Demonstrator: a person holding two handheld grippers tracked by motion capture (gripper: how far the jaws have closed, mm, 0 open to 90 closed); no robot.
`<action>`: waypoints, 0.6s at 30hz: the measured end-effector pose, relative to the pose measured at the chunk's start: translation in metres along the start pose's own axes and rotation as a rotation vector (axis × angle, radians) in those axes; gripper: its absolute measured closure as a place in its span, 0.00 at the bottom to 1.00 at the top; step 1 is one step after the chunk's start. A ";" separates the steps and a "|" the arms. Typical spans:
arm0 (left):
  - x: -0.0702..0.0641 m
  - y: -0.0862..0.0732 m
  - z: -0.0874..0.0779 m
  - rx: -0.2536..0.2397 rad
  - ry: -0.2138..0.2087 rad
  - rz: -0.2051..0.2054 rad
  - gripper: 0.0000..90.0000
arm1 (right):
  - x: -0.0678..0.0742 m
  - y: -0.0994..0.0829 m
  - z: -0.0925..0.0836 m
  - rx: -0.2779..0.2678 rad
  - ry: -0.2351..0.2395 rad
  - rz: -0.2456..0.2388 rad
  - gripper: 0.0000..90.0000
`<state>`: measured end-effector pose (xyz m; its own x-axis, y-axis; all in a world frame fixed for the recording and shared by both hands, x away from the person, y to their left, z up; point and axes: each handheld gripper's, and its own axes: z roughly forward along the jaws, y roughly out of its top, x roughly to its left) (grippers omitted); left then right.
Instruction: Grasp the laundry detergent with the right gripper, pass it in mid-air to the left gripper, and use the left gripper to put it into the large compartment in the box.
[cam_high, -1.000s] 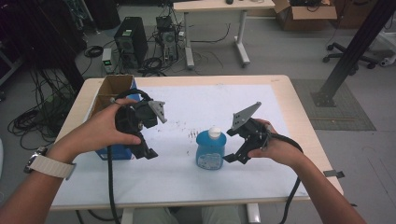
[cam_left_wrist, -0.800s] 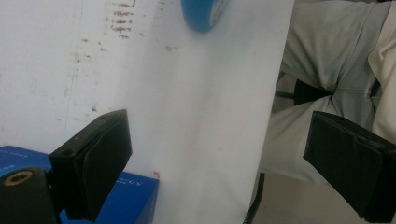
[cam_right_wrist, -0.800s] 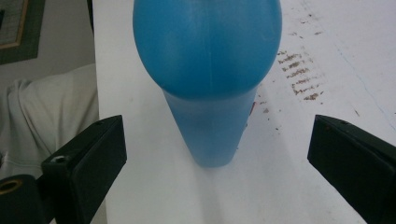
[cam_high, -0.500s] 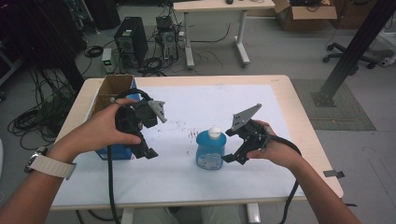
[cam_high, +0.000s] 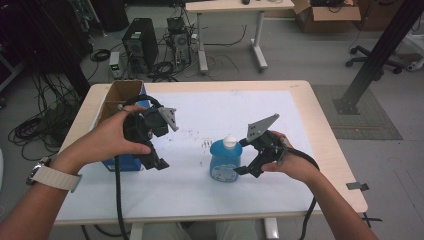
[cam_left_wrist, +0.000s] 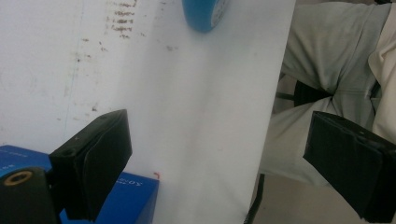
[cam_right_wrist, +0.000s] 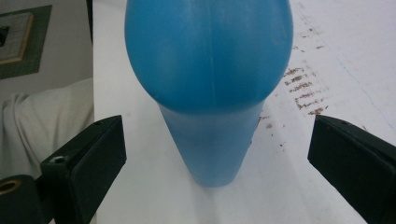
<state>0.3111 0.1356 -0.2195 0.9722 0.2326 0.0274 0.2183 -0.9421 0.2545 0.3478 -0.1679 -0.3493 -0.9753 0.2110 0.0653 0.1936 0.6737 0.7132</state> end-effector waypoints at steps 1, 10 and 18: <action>0.000 0.000 0.000 -0.001 0.000 -0.001 0.09 | 0.000 0.000 0.000 0.000 0.000 0.000 0.05; 0.001 0.000 0.001 -0.003 -0.001 -0.006 0.09 | -0.001 -0.004 0.006 -0.033 -0.001 0.007 0.05; 0.001 0.000 0.001 -0.002 -0.001 -0.006 0.09 | 0.002 -0.004 0.009 -0.062 -0.027 -0.009 0.05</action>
<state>0.3121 0.1357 -0.2200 0.9709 0.2382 0.0245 0.2242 -0.9401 0.2567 0.3459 -0.1635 -0.3580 -0.9736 0.2248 0.0405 0.1771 0.6309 0.7553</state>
